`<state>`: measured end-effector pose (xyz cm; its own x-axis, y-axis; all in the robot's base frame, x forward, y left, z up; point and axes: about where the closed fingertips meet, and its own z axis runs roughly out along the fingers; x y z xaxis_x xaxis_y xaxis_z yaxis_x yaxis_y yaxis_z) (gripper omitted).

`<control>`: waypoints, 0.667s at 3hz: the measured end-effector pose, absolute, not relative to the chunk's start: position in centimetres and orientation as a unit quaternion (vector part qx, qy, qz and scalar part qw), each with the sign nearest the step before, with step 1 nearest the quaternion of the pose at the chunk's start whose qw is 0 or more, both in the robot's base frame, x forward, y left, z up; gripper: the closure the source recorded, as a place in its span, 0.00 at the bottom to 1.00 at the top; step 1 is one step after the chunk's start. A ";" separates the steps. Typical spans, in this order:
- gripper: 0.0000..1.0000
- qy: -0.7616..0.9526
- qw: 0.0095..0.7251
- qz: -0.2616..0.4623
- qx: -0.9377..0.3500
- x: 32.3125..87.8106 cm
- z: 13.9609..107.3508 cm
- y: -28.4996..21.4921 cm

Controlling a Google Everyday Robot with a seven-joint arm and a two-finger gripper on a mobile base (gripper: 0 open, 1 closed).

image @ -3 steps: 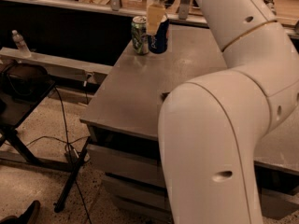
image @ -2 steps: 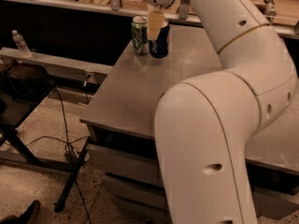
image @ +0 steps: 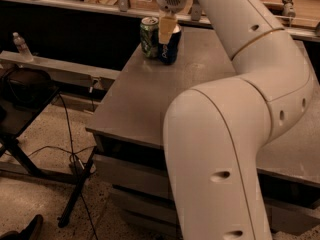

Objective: Move pepsi can near green can

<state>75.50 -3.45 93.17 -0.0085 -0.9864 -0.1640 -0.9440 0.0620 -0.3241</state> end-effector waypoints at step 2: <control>0.00 0.719 0.221 -0.046 -0.657 75.7 94.3 -5.5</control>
Offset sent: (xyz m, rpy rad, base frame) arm -0.0170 -0.0523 0.0231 0.1626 -0.0540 -0.0856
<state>75.69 -5.46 94.27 -0.0380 -0.9656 -0.2571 -0.9245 0.1316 -0.3577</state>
